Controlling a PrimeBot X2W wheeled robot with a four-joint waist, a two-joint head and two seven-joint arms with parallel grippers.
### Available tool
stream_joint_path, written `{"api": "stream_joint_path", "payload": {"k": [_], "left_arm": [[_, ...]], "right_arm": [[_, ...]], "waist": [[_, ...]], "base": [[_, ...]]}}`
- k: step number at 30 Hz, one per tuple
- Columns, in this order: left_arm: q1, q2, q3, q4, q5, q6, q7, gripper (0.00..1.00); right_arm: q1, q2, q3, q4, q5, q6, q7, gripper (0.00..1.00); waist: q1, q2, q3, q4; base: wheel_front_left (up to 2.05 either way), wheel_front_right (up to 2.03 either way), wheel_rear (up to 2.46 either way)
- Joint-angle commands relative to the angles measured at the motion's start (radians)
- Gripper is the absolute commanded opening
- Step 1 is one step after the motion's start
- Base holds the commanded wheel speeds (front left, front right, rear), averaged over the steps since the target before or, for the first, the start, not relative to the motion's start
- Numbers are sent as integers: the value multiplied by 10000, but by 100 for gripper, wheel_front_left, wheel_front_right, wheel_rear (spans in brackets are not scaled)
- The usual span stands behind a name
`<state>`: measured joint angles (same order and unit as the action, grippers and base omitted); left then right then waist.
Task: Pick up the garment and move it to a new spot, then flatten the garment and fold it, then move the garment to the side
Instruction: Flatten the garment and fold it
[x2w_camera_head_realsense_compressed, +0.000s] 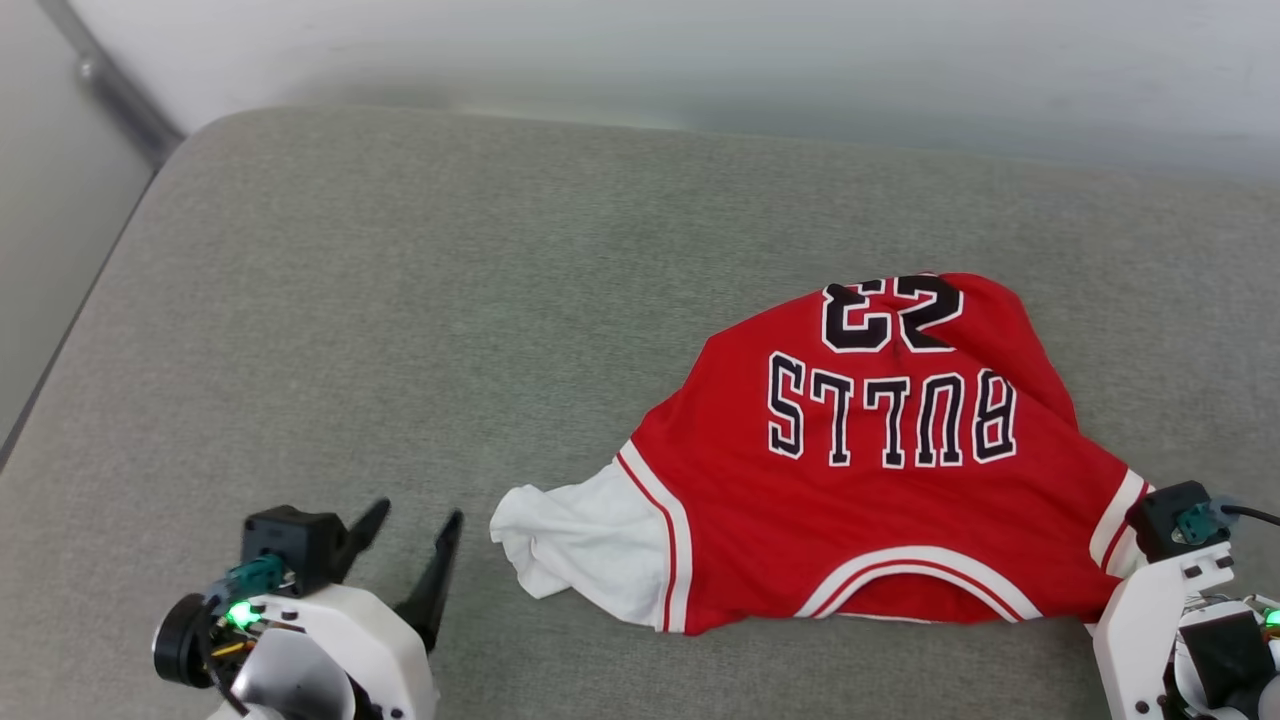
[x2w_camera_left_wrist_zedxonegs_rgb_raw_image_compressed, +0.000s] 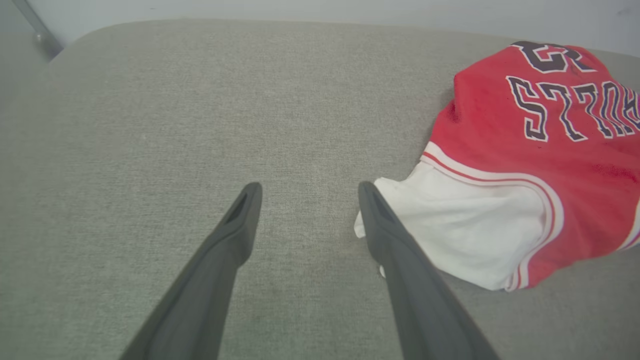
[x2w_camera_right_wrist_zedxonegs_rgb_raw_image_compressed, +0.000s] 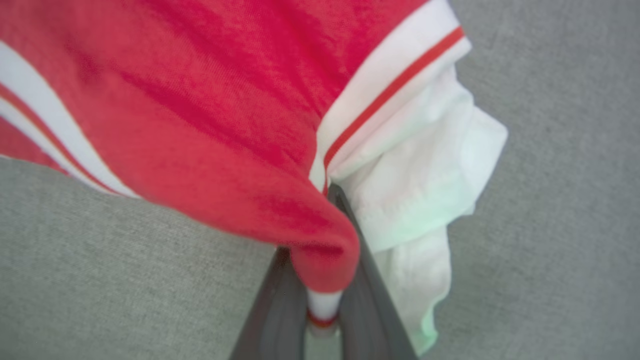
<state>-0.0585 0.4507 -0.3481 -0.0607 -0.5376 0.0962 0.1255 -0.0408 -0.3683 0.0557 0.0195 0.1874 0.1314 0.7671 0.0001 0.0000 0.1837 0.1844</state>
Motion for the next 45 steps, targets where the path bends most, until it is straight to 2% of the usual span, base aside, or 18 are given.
{"api": "stream_joint_path", "payload": {"k": [1,6,11,21,29,31,32,33,37,45], "left_arm": [[130,140,-129,-167,-141,-90,504,100],[74,504,-596,-625,-586,-257,2364,100],[-335,411,-903,-653,-809,-278,3283,100],[-1053,233,-1252,293,-523,-202,3719,100],[-1387,54,-1596,1403,-291,-320,3647,100],[-1376,-13,-1757,1698,-373,-468,3794,100],[-1365,-50,-1844,1831,-405,-546,3862,46],[-1351,-66,-1963,1965,-434,-662,3967,0],[-1164,-60,-2253,2225,-542,-986,4097,0],[-712,394,-1945,1378,-602,-1017,3416,0]], "right_arm": [[155,-7,-65,-76,-57,-14,75,0],[235,68,-38,-335,-75,-12,162,0],[148,134,46,-444,-128,-12,144,0],[-19,148,142,-559,-125,-14,80,0],[-168,145,215,-638,-107,-14,39,0],[-212,128,206,-671,-97,-14,63,0],[-216,120,197,-683,-95,-14,75,0],[-225,120,192,-690,-97,-14,96,0],[-277,84,180,-649,-94,-14,130,0],[-238,-83,-103,-678,55,-12,-37,0]], "waist": [[-1,0,6,-142],[-1,0,96,-455],[-1,0,277,-723],[-1,0,638,-1036],[-1,0,987,-1129],[-1,0,1073,-1111],[-1,0,1106,-1098],[-1,0,1127,-1083],[-1,0,1071,-1014],[-1,0,333,-752]], "base": [[0,0,0],[0,0,0],[0,0,0],[0,0,0],[0,0,0],[0,0,0],[0,0,0],[0,0,0],[0,0,0],[0,0,0]]}}
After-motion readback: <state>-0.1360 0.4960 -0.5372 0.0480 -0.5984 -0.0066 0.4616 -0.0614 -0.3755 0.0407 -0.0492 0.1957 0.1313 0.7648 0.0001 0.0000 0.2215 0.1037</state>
